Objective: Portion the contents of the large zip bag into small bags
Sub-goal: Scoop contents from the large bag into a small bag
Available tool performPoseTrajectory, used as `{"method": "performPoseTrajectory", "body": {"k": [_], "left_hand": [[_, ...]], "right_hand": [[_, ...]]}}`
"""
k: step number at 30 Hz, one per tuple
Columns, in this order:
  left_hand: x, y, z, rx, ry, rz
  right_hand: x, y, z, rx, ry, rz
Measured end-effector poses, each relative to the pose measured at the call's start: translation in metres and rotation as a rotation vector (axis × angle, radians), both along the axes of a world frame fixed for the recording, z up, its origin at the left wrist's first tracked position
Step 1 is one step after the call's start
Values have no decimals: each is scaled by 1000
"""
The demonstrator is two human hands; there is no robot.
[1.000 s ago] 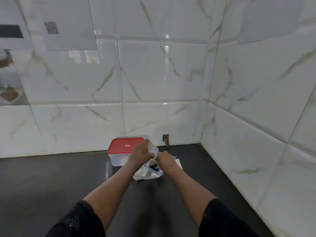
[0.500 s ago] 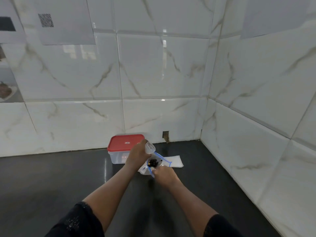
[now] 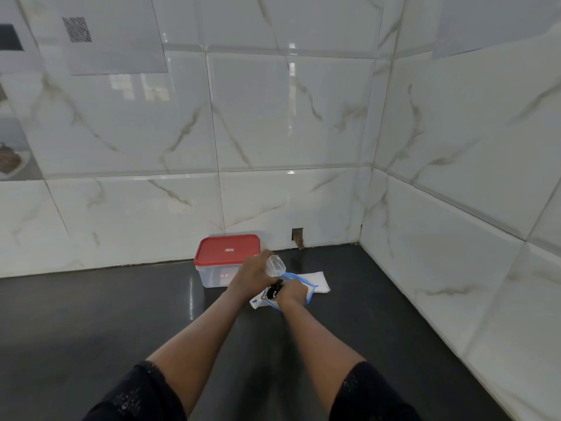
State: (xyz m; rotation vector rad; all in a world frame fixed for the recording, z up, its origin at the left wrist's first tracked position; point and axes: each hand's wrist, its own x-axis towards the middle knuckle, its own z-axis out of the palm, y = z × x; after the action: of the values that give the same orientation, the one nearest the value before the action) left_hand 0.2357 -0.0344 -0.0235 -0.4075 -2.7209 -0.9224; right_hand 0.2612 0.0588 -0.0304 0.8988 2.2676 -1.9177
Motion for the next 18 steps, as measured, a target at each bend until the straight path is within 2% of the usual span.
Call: {"method": "performPoseTrajectory", "body": {"k": [3,5,7,10,15,18], "left_hand": [[-4,-2,0,-24,5,-10],[-6,-1,0,-40,2,-17],[-8,-1,2,-55,6,-18],[-11,-1,3,-54,14,-13],[-14,-1,2,-70,-22,-73],[-17,-2,2,-54,-20,-93]], "right_hand": [[-4,-4,-2,-335,22,-162],[-9,-5,-6,-403,1,-193],[-18,-3,-7,-427,-45,-258],[-25,1,-8,-449,-51,-209],[-29,4,-10,-356,-99,-180],[-27,3,-6,-453,-107,-213]]}}
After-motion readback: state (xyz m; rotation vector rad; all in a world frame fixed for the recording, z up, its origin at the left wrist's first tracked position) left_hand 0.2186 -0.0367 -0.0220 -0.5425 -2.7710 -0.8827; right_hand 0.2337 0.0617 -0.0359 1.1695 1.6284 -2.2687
